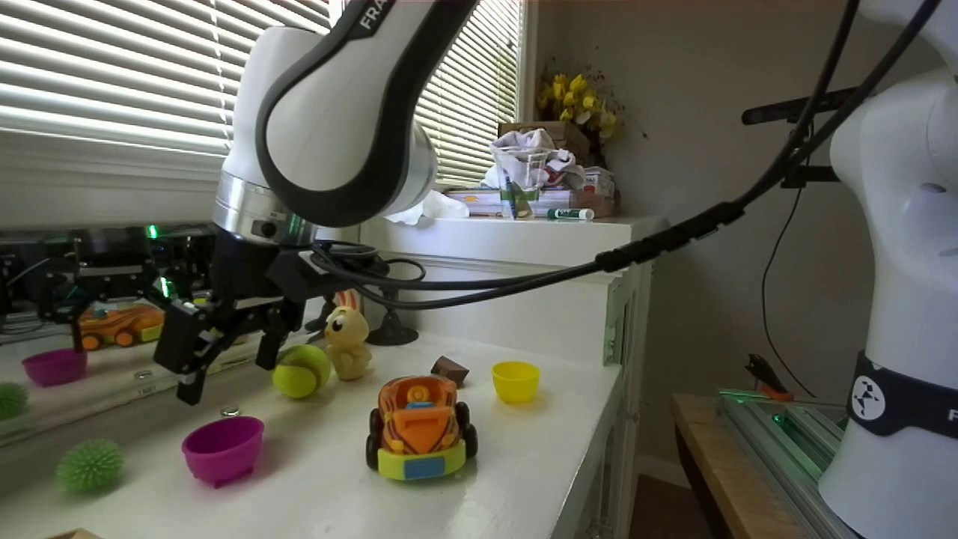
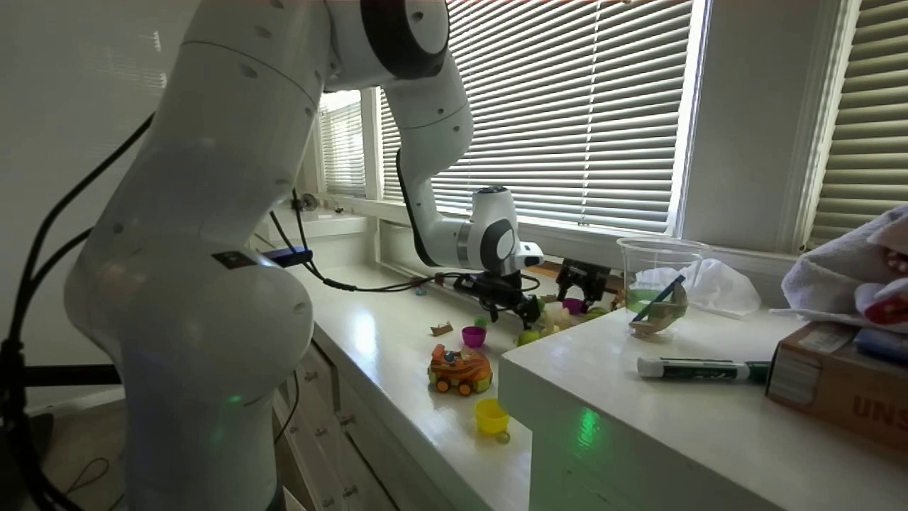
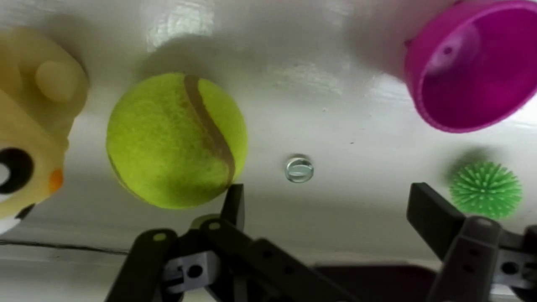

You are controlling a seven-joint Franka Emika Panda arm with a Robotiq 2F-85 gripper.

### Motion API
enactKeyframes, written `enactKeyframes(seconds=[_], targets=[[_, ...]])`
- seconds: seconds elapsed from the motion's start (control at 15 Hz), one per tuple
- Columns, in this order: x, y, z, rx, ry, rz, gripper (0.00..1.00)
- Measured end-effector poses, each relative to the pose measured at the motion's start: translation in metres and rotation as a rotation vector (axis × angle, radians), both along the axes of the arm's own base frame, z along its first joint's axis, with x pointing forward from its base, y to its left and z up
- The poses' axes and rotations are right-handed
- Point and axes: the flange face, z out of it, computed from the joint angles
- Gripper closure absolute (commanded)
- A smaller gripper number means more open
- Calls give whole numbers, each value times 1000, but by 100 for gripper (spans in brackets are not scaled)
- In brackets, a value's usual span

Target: Put the glass item into the purple bowl

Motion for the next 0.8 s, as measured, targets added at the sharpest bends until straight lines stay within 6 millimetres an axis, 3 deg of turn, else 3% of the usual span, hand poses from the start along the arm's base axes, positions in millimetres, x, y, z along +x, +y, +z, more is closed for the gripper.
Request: enactKeyframes(seconds=[0.27,0.53,0.8], targets=[[2,-4,3,-16,-8,-11,0],[7,7,6,-19,-22,1,0],[12,11,-3,-28,-15,-4,0]])
